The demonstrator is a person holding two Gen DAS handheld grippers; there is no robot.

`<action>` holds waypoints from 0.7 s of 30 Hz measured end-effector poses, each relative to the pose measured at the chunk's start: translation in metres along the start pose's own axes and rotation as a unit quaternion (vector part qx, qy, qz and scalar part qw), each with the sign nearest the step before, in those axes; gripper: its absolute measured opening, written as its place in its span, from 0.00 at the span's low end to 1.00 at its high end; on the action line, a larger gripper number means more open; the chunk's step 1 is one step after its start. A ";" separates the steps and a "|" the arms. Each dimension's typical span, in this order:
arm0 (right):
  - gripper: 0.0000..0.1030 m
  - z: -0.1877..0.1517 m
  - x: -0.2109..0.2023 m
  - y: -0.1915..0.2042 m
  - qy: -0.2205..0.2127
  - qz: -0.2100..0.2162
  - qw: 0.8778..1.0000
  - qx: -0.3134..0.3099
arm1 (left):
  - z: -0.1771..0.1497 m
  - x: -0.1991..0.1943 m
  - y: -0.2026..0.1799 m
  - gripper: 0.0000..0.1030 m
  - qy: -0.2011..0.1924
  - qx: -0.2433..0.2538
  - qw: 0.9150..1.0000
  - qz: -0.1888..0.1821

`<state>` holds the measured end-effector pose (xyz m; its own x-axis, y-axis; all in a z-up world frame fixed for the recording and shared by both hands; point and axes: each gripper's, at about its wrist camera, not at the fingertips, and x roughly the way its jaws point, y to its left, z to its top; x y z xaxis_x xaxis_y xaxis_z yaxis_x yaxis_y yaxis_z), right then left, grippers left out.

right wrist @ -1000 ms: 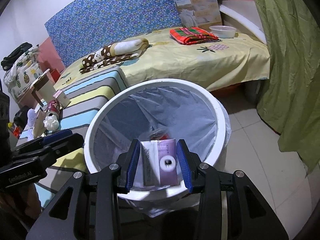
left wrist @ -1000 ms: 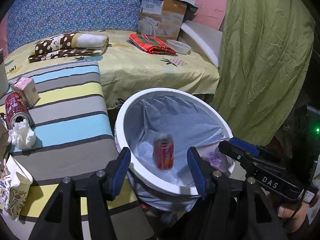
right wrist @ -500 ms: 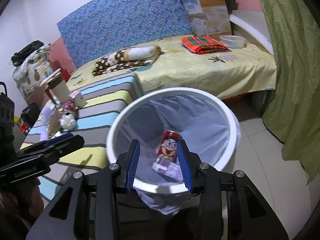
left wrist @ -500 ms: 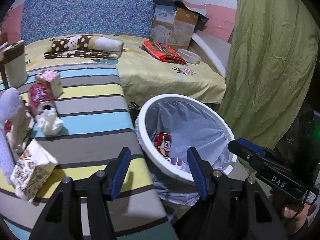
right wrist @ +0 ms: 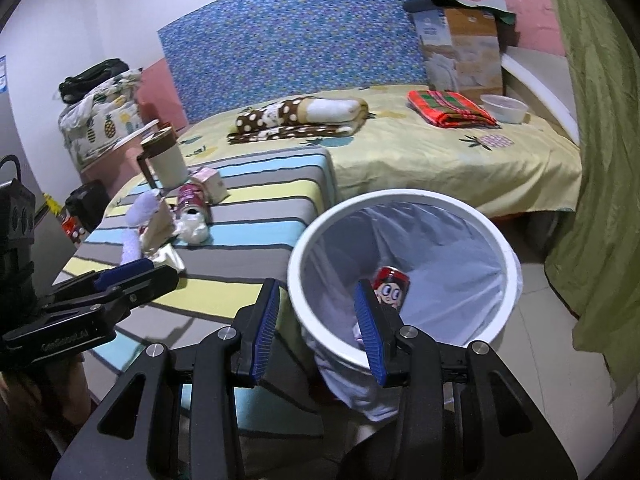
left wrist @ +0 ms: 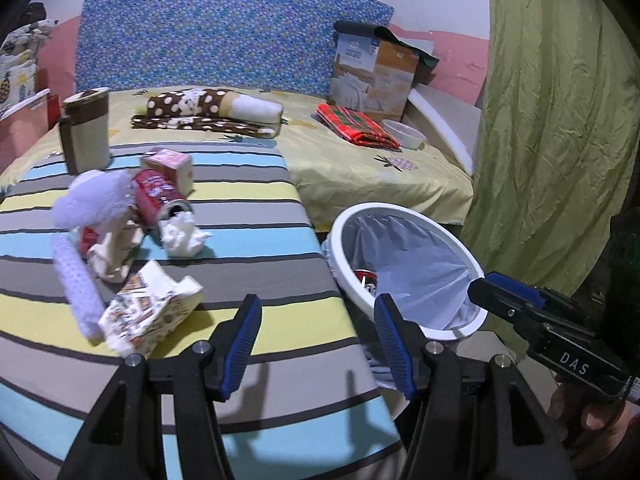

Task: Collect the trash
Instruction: 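Withdraw both open grippers from the bin back toward the table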

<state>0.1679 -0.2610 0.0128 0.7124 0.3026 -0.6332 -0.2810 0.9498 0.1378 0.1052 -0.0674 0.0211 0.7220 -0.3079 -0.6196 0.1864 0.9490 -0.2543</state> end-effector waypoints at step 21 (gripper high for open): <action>0.40 -0.005 0.009 0.041 0.016 0.046 0.998 -0.041 | -0.024 -0.035 0.051 0.59 -0.023 -0.038 0.995 0.084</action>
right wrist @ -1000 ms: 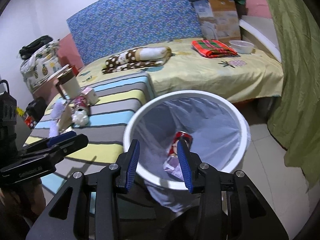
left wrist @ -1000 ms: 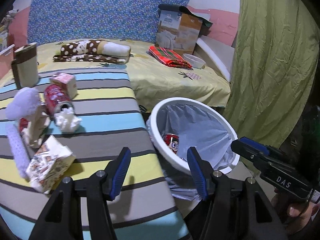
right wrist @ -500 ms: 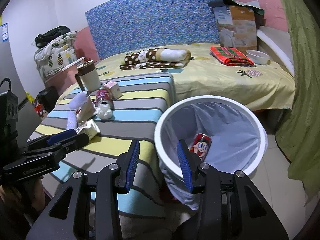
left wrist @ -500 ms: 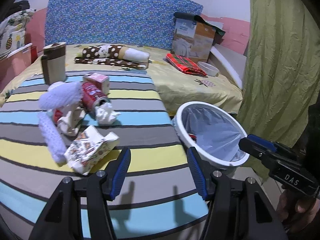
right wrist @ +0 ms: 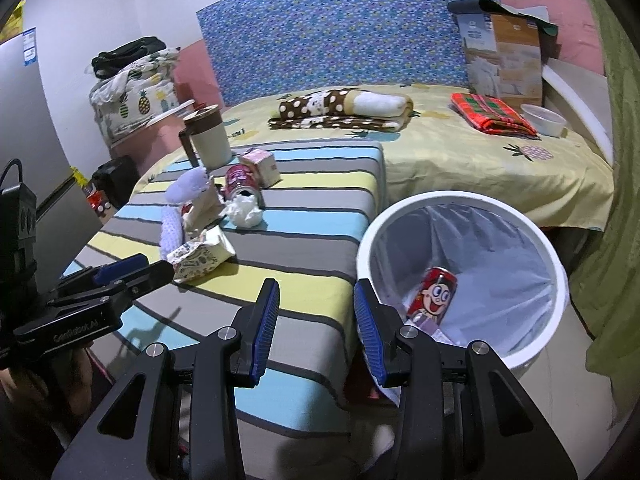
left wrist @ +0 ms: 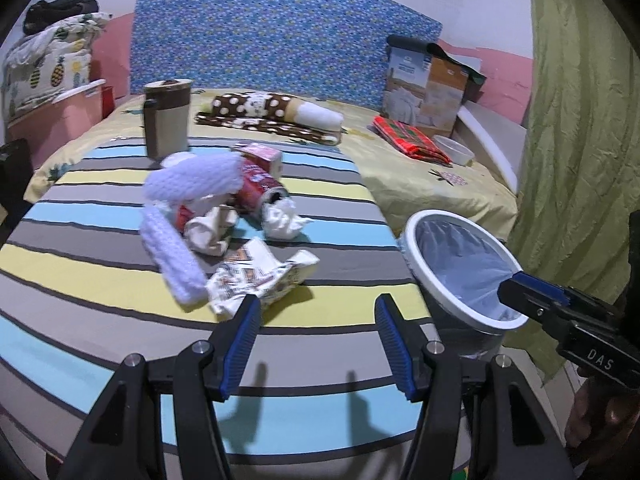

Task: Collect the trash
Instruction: 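Withdraw both open grippers from the bin back toward the table, then grasp the white foam net with the left gripper while the right grasps crumpled tissue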

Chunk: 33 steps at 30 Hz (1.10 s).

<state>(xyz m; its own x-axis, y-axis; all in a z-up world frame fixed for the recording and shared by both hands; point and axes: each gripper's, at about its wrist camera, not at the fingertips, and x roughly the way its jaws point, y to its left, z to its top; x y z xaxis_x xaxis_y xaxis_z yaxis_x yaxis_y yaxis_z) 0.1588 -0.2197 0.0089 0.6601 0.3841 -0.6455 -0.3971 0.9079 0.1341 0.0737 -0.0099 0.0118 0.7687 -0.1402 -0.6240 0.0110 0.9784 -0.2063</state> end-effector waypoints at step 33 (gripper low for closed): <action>0.54 0.018 0.051 0.038 0.035 0.057 0.998 -0.021 | 0.021 0.045 0.107 0.59 0.007 -0.113 0.989 0.092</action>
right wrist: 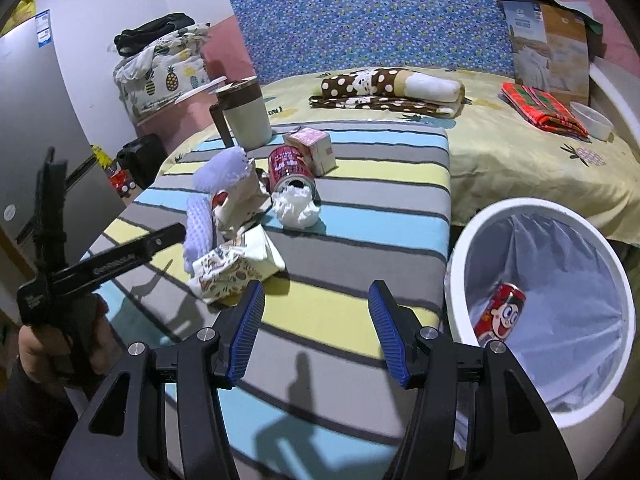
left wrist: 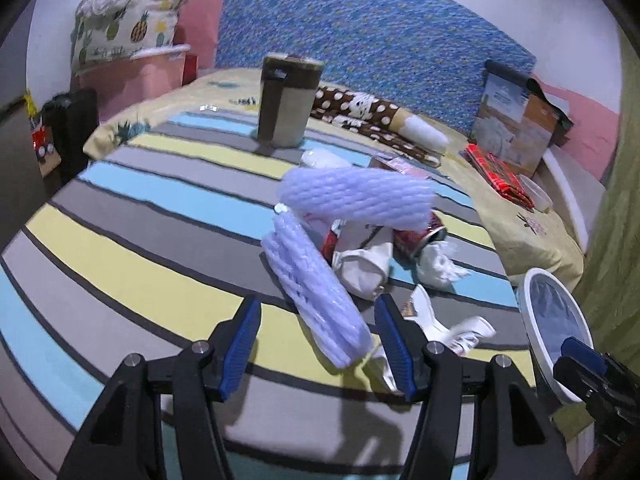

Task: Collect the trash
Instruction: 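Grasp the white foam net with the left gripper while the right grasps crumpled tissue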

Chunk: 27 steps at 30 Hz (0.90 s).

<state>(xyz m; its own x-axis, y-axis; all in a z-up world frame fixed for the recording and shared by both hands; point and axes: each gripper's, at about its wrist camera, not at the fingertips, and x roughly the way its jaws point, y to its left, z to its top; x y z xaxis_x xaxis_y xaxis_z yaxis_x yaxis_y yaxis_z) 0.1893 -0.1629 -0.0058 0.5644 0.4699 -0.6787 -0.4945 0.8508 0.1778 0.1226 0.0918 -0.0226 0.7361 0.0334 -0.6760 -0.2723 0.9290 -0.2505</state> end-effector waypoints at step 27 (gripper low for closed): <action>0.58 0.042 0.081 0.010 0.040 0.021 0.998 -0.033 | -0.004 0.018 0.022 0.26 0.030 0.011 0.999 0.006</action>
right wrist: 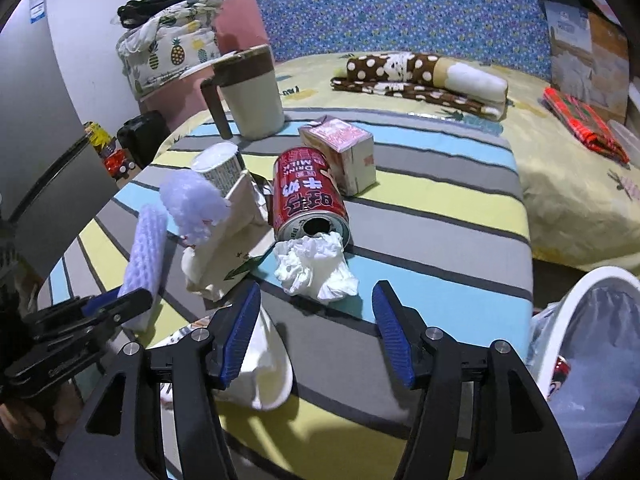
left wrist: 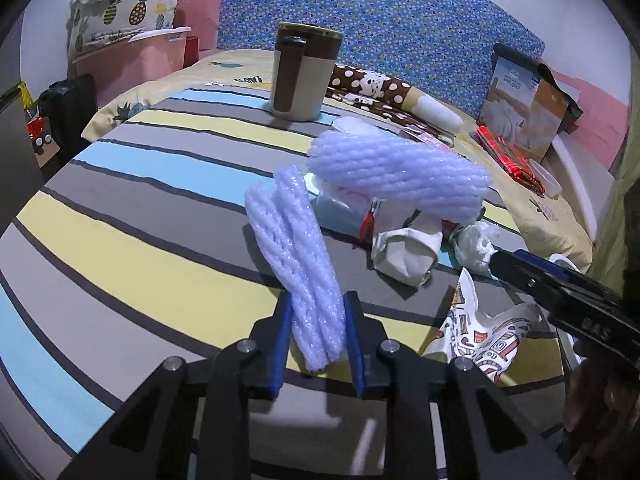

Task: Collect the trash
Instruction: 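Grasp the white foam net with the left gripper while the right grasps crumpled tissue, then move both grippers over the bin and release the foam net and tissue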

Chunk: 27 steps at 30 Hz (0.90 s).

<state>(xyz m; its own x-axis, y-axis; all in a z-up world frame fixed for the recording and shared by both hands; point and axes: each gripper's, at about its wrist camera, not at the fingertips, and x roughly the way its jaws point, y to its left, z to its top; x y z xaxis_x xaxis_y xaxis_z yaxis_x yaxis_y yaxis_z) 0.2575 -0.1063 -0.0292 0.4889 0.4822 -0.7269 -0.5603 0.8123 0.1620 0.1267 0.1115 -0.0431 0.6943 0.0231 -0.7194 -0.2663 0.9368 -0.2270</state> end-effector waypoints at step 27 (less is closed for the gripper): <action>0.19 -0.014 -0.039 -0.018 -0.015 -0.005 1.000 0.026 | -0.014 -0.031 -0.021 0.23 -0.013 0.028 0.999 -0.013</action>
<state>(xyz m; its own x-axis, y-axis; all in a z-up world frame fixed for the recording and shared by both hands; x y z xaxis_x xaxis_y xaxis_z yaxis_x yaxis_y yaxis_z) 0.2390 -0.1447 -0.0134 0.5149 0.4826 -0.7085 -0.5205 0.8327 0.1889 0.1014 0.0867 -0.0247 0.7173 0.0076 -0.6967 -0.2112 0.9553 -0.2070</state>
